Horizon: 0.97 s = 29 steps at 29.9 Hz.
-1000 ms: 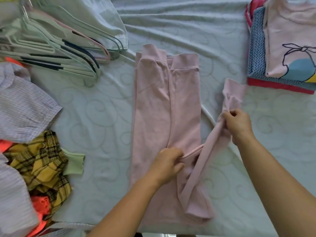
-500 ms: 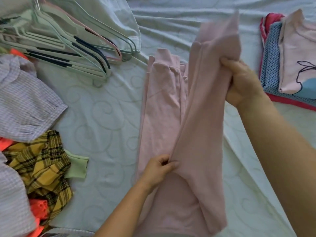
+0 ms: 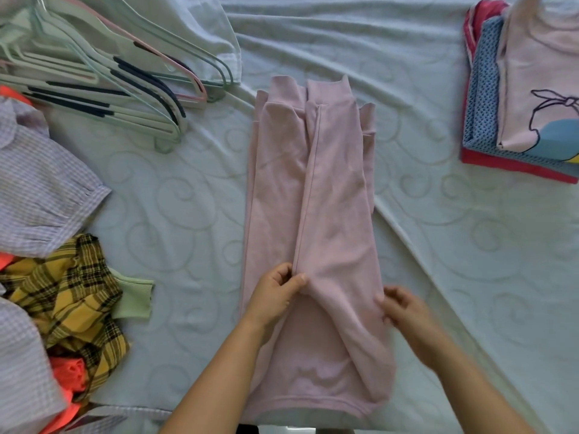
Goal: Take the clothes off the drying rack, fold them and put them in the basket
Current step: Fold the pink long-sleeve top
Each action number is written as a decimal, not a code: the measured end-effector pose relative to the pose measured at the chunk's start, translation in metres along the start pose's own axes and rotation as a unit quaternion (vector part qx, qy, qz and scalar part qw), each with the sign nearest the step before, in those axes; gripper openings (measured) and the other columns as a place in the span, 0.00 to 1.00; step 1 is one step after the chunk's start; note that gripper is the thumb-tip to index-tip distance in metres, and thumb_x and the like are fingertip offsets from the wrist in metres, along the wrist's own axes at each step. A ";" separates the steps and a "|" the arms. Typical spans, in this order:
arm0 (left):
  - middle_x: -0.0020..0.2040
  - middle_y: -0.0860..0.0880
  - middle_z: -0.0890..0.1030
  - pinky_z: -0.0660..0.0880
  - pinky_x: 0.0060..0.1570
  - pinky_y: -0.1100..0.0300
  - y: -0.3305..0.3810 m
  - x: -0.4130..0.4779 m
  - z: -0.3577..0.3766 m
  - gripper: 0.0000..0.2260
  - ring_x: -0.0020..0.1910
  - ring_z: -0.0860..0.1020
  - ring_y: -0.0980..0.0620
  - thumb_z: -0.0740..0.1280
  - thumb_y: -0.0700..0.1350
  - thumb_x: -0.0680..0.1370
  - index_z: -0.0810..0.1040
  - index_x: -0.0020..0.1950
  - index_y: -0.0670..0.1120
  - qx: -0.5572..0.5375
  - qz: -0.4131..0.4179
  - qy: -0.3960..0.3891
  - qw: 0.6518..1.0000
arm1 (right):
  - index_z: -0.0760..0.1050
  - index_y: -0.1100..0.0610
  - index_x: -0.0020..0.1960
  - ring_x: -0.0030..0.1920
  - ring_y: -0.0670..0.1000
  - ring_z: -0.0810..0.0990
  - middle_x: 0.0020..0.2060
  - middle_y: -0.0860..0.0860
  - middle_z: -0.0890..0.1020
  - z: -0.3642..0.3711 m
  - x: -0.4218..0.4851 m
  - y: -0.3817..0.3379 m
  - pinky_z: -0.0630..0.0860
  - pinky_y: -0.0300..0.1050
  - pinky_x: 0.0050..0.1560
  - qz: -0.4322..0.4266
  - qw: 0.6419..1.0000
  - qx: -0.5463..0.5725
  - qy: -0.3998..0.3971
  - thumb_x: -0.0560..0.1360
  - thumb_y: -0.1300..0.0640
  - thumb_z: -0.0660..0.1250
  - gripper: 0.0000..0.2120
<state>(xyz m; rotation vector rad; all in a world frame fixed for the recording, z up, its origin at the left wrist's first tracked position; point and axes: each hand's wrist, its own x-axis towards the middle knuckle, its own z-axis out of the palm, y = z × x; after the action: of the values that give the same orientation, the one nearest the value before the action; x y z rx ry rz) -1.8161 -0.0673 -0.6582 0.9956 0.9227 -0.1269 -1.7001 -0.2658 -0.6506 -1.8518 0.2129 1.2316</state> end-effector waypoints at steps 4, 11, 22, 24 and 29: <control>0.35 0.52 0.80 0.74 0.40 0.64 0.007 -0.001 0.000 0.06 0.37 0.75 0.55 0.63 0.34 0.76 0.76 0.43 0.43 -0.022 -0.006 0.025 0.999 | 0.81 0.60 0.46 0.42 0.47 0.82 0.43 0.55 0.85 0.004 -0.052 0.041 0.76 0.33 0.39 0.062 0.995 -0.023 -0.073 0.72 0.62 0.69 0.04; 0.40 0.45 0.77 0.71 0.43 0.57 0.004 0.004 -0.009 0.12 0.41 0.72 0.52 0.71 0.45 0.72 0.76 0.44 0.36 0.096 0.040 0.111 0.988 | 0.79 0.48 0.38 0.37 0.39 0.75 0.35 0.55 0.75 0.035 -0.080 0.062 0.69 0.31 0.40 -0.031 0.989 -0.137 -0.042 0.49 0.28 0.70 0.28; 0.44 0.41 0.74 0.67 0.43 0.56 -0.012 0.014 -0.020 0.07 0.46 0.75 0.41 0.71 0.41 0.72 0.74 0.41 0.42 0.414 0.068 0.170 0.892 | 0.69 0.49 0.29 0.41 0.52 0.75 0.33 0.47 0.69 0.040 -0.064 0.106 0.63 0.39 0.35 -0.030 0.927 -0.372 0.045 0.68 0.27 0.54 0.26; 0.51 0.39 0.75 0.70 0.50 0.54 -0.008 0.008 -0.016 0.12 0.51 0.75 0.40 0.72 0.41 0.71 0.75 0.51 0.39 0.442 0.090 0.187 0.873 | 0.65 0.49 0.30 0.39 0.49 0.72 0.35 0.48 0.73 0.038 -0.064 0.093 0.64 0.39 0.35 -0.012 0.906 -0.422 0.022 0.74 0.35 0.56 0.22; 0.58 0.48 0.68 0.63 0.51 0.56 -0.024 -0.009 0.001 0.19 0.53 0.68 0.47 0.59 0.49 0.69 0.69 0.60 0.48 0.620 0.328 0.143 0.698 | 0.71 0.53 0.45 0.44 0.48 0.72 0.42 0.47 0.74 0.046 -0.046 0.047 0.65 0.39 0.41 -0.128 0.944 -0.269 0.143 0.78 0.53 0.61 0.05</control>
<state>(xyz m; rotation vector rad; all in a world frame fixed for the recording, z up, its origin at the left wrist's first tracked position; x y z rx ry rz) -1.8327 -0.0843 -0.6671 2.6363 0.6127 0.0429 -1.7797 -0.2742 -0.6460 -2.4399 -0.2312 0.8866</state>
